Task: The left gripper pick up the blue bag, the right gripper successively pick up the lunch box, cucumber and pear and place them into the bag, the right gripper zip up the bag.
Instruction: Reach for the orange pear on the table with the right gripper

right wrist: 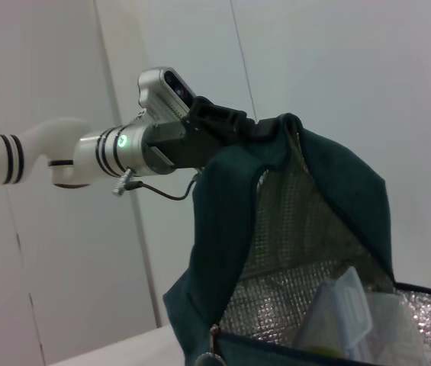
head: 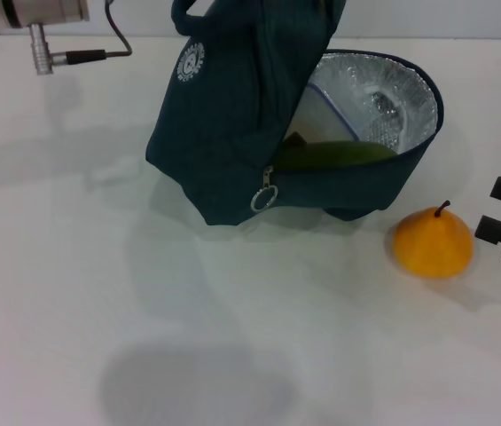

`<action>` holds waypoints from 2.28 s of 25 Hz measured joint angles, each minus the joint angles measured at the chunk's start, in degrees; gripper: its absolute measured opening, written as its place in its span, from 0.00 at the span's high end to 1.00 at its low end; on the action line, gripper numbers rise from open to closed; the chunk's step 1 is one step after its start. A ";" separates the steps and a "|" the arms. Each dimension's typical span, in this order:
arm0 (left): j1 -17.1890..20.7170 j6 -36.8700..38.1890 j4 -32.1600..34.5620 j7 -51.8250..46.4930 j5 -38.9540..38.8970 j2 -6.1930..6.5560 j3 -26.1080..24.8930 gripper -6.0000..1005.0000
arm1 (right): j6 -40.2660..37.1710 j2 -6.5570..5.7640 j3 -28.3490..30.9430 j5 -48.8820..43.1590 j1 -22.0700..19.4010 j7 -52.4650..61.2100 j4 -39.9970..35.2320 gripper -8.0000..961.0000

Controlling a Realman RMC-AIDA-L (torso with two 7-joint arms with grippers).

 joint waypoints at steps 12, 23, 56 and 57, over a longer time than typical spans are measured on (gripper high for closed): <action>0.72 0.24 0.00 0.86 0.13 -0.11 0.00 0.94 | 6.40 1.90 -0.20 -1.55 1.25 -2.81 -0.01 0.44; 1.05 0.27 0.01 1.17 -0.03 -0.06 0.00 0.94 | 9.63 3.59 -0.29 -2.57 2.65 -4.72 0.08 0.51; 0.54 -0.09 0.05 1.88 -0.11 0.09 0.00 0.94 | 11.73 3.97 0.15 -3.44 3.25 -4.21 0.63 0.75; 0.57 -0.09 0.04 1.88 -0.14 0.09 0.00 0.94 | 11.63 4.00 0.15 -3.40 3.25 -4.19 0.63 0.77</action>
